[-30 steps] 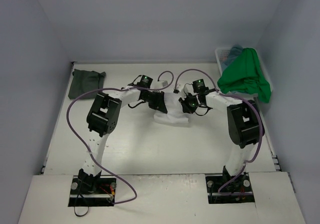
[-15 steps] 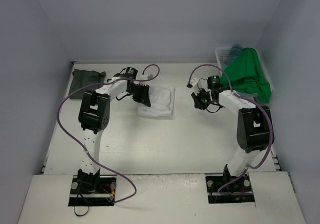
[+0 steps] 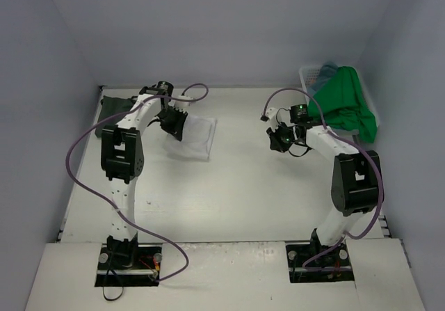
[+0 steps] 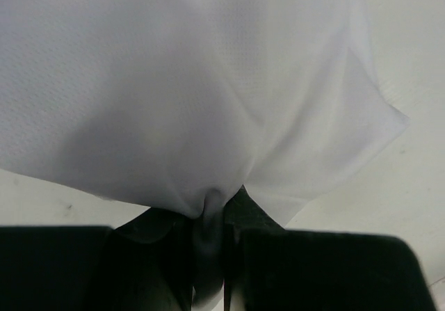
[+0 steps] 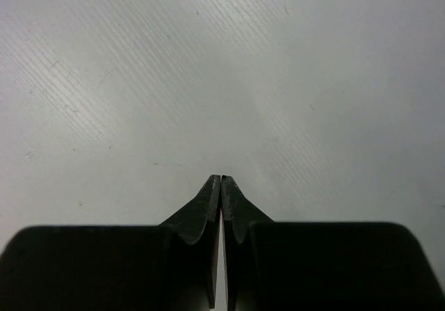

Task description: Fold and stack the t-shirts

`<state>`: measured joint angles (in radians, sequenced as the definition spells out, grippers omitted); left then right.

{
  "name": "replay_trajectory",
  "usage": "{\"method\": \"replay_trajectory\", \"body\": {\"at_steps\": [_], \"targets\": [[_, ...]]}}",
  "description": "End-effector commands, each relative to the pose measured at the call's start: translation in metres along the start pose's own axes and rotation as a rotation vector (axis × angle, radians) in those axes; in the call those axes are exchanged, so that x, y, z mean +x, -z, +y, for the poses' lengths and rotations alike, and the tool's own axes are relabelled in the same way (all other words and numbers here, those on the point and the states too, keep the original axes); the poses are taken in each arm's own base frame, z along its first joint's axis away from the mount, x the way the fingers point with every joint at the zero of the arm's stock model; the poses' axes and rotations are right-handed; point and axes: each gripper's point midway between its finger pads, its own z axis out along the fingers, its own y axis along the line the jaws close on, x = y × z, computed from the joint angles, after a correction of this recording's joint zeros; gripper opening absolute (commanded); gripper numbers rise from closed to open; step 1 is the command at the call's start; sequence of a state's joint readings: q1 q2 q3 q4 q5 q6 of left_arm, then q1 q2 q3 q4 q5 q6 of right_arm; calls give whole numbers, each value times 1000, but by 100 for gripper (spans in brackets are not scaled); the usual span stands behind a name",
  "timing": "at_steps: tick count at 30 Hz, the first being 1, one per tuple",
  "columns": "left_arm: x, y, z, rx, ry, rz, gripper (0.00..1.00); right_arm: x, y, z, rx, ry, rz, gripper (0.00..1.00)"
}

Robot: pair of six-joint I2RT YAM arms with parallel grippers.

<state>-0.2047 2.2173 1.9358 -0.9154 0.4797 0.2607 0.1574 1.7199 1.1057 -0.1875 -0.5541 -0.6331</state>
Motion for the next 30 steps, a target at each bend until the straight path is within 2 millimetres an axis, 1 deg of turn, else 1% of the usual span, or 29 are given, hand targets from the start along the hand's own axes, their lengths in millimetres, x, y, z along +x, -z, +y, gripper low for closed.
{"method": "replay_trajectory", "body": {"at_steps": [1,2,3,5,6,7,11,19,21,22,23,26,28,29,30], "targets": [[-2,52,21,-128,-101,2,0,-28,25,2,13,41,-86,0],[-1,55,26,-145,-107,10,0,-29,26,3,12,38,-86,0],[1,63,34,-181,-116,19,0,-30,26,4,9,39,-89,0],[2,72,44,-217,-119,27,0,-32,29,5,7,40,-97,0],[-1,77,49,-236,-125,19,0,-33,29,6,3,39,-99,0],[0,83,57,-259,-114,17,0,-34,31,7,4,40,-103,0],[-3,99,74,-302,-101,-10,0,-34,33,11,-5,34,-109,0],[-9,120,96,-406,-121,-21,0,-34,37,15,-9,27,-116,0],[-11,129,105,-431,-110,-36,0,-34,39,16,-8,22,-118,0],[-16,137,107,-445,-108,-60,0,-34,39,17,-10,21,-119,0],[-16,143,113,-455,-90,-74,0,-34,39,18,-15,18,-122,0],[-24,159,117,-474,-77,-119,0,-34,39,21,-27,4,-127,0],[-27,166,118,-475,-65,-145,0,-32,39,21,-24,4,-120,0],[-21,174,129,-487,-36,-156,0,-31,39,20,-16,3,-117,0],[-18,176,132,-485,-22,-160,0,-31,40,19,-12,4,-117,0]]}}
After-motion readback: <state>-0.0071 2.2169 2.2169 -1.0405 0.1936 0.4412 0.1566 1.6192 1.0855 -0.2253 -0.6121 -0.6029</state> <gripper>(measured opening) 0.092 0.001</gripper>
